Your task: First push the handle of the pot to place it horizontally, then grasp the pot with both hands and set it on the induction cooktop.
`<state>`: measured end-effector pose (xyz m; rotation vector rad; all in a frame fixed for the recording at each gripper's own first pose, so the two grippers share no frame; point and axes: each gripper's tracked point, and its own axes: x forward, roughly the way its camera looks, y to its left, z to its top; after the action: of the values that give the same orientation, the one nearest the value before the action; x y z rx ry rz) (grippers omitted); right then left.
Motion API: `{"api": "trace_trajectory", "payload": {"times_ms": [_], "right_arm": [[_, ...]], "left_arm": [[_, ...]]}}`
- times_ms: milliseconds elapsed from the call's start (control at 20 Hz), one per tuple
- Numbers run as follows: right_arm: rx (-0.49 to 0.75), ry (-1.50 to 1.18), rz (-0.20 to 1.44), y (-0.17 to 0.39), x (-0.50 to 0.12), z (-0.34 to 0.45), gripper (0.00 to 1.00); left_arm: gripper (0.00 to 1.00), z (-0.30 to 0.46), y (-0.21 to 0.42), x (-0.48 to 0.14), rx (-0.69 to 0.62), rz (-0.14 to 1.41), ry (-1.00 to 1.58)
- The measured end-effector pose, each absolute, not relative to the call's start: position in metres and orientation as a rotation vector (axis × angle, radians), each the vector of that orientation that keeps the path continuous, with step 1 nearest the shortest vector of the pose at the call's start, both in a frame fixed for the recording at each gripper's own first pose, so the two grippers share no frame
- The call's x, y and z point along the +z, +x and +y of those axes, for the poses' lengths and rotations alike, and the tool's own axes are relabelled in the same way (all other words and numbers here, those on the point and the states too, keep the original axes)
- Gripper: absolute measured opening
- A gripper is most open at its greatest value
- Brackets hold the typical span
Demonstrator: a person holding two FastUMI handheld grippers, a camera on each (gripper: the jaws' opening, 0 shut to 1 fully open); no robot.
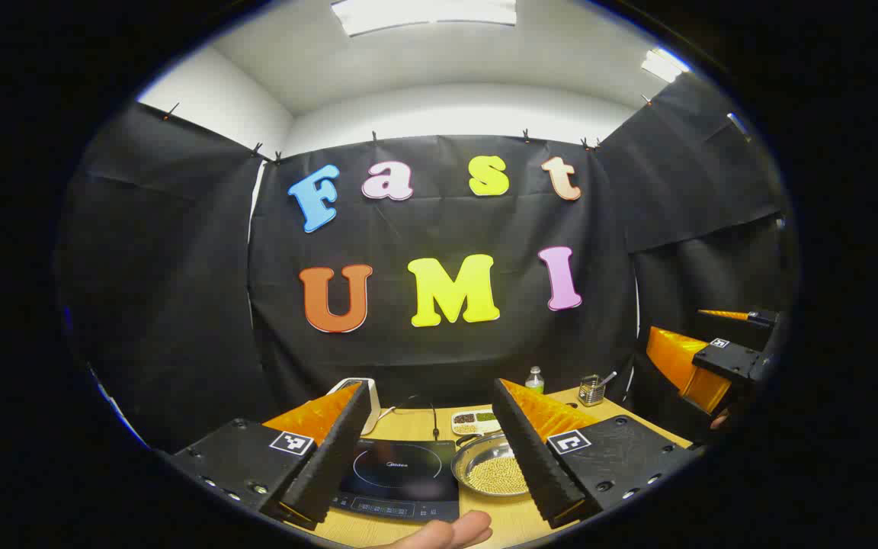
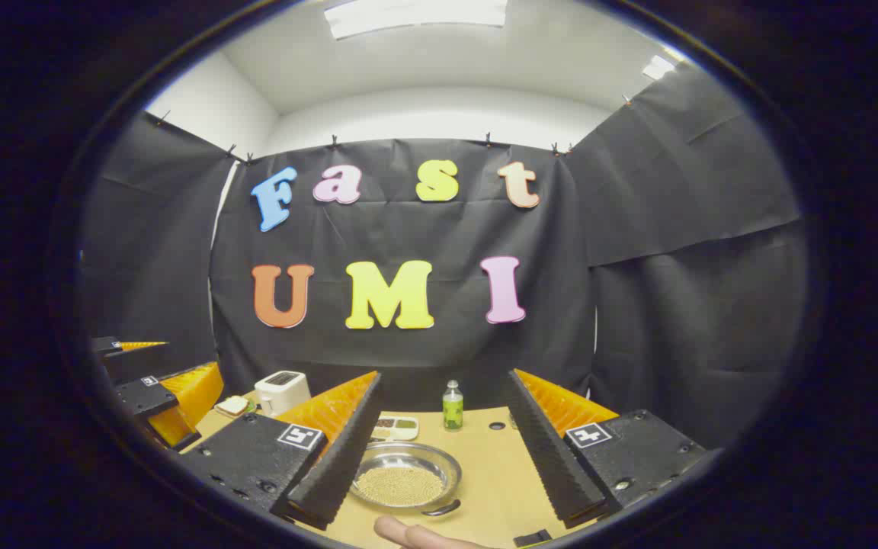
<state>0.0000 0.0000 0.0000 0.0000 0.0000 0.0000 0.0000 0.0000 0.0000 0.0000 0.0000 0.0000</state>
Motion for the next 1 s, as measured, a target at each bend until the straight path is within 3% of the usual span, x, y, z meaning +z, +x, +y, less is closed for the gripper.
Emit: {"api": "trace_trajectory", "payload": {"times_ms": [50,1000], "right_arm": [[0.003,-0.004,0.001,0.001,0.002,0.003,0.96],[0.029,-0.050,0.012,0.007,-0.003,0.003,0.96]], "left_arm": [[0.95,0.001,0.000,-0.001,-0.011,0.003,-0.004],[0.96,-0.002,0.000,-0.011,-0.044,0.025,0.018]]}}
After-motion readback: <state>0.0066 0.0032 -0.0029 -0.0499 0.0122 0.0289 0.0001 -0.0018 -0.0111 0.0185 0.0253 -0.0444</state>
